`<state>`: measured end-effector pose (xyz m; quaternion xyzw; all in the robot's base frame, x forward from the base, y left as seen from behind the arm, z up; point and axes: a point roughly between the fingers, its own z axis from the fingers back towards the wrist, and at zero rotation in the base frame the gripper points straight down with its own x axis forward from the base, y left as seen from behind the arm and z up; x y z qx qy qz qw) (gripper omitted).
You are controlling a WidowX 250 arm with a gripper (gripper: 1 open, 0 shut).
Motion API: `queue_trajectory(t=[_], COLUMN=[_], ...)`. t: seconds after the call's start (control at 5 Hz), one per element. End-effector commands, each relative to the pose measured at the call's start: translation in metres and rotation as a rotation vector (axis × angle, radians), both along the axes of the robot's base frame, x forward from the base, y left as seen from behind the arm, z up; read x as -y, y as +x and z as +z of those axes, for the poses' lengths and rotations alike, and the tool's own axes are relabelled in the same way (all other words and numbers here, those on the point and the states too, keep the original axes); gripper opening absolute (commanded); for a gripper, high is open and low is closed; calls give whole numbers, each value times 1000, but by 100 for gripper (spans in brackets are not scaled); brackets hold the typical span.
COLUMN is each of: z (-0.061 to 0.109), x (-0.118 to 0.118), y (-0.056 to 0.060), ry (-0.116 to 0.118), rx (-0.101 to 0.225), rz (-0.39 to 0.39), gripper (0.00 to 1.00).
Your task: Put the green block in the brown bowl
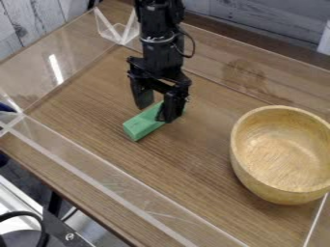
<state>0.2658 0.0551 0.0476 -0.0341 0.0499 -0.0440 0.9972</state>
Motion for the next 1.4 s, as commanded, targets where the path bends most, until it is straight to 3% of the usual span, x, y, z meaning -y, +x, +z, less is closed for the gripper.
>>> queue_trajectory(t=[0.0, 0.6, 1.2], z=[23, 29, 5], x=[-5, -6, -10], y=[13, 10, 9], ry=[12, 5, 25], rx=[85, 92, 41], rz=[9, 11, 17], gripper=[100, 100, 100])
